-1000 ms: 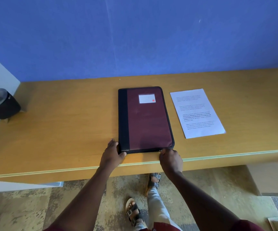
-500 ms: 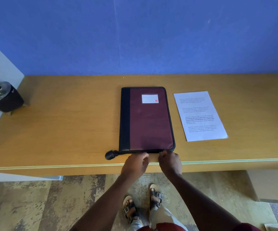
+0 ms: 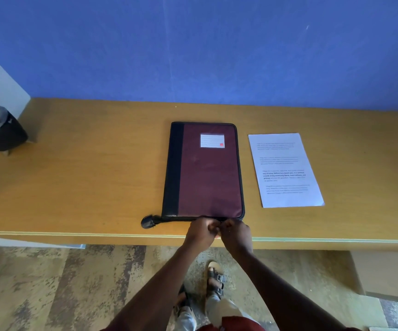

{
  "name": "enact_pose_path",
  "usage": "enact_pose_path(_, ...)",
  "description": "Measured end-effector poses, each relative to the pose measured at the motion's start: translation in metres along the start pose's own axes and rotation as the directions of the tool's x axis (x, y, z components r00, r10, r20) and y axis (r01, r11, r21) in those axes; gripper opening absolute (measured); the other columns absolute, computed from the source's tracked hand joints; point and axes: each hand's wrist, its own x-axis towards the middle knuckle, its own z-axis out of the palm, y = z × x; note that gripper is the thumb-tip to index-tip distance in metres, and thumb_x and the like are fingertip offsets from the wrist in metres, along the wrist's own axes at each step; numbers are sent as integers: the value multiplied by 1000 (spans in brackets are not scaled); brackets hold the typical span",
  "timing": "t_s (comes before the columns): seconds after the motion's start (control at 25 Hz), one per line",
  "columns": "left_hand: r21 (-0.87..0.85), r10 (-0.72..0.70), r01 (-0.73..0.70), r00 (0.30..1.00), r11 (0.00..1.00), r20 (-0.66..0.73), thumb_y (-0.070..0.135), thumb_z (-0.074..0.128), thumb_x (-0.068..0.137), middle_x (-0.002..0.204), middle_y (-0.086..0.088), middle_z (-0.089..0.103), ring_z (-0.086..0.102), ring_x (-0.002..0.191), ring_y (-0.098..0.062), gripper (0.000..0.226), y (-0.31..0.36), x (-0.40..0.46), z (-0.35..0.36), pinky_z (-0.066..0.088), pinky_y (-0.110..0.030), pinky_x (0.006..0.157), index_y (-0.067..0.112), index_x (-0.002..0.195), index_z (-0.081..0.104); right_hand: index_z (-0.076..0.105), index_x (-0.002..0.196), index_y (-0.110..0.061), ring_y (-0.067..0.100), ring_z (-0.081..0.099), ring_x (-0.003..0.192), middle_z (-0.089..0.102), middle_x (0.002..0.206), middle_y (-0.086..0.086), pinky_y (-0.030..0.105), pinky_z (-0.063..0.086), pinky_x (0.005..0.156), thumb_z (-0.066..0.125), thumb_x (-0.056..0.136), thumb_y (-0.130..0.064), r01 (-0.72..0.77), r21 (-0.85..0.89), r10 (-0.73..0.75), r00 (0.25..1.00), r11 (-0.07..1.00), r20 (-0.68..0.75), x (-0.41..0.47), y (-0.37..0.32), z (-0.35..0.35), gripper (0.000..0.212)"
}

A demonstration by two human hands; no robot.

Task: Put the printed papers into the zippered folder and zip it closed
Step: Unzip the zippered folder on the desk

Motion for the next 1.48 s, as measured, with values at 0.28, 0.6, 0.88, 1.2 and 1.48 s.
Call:
enact_pose_path(0.28, 83, -36, 52, 983, 995, -180, 34, 67, 84, 77, 9, 73, 67, 72, -9, 15, 7, -3, 12, 56, -34, 69, 21, 83, 74, 70, 71, -12, 28, 70, 65, 72, 64, 7, 47, 59, 59, 47, 88, -37, -196, 324, 167, 979, 926, 114, 10, 9, 3, 38)
enact_pose_path(0.6, 240, -62, 134, 956, 962, -288, 31, 69, 82, 69, 7, 69, 62, 59, -8, 13, 19, -5, 7, 40, -21, 51, 20, 75, 70, 70, 86, -3, 20, 63, 58, 69, 68, 8, 26, 44, 46, 57, 97, -21, -515, 629, 452, 848, 583, 276, 15, -1, -8, 24)
enact_pose_path(0.88, 420, 16, 117, 954, 900, -300, 35, 67, 81, 70, 4, 67, 64, 65, -15, 17, 19, -6, -1, 40, -26, 54, 19, 76, 66, 69, 80, -7, 22, 67, 65, 70, 66, 7, 32, 47, 54, 59, 93, -19, -503, 632, 478, 848, 590, 229, 17, -1, -6, 20)
enact_pose_path(1.2, 446, -14, 164, 947, 880, -321, 30, 66, 82, 70, 6, 69, 63, 62, -11, 13, -3, -16, -33, 51, -25, 55, 18, 80, 69, 68, 81, -6, 25, 70, 70, 71, 72, 11, 29, 46, 52, 60, 93, -21, -486, 641, 465, 858, 594, 219, 18, 2, -5, 20)
enact_pose_path(1.48, 490, -81, 259, 932, 833, -354, 29, 62, 86, 73, 3, 69, 66, 69, -15, 13, -33, -31, -74, 52, -27, 56, 19, 82, 69, 69, 83, -3, 24, 68, 67, 72, 73, 12, 29, 45, 52, 60, 93, -20, -486, 631, 478, 855, 605, 200, 16, 0, -6, 21)
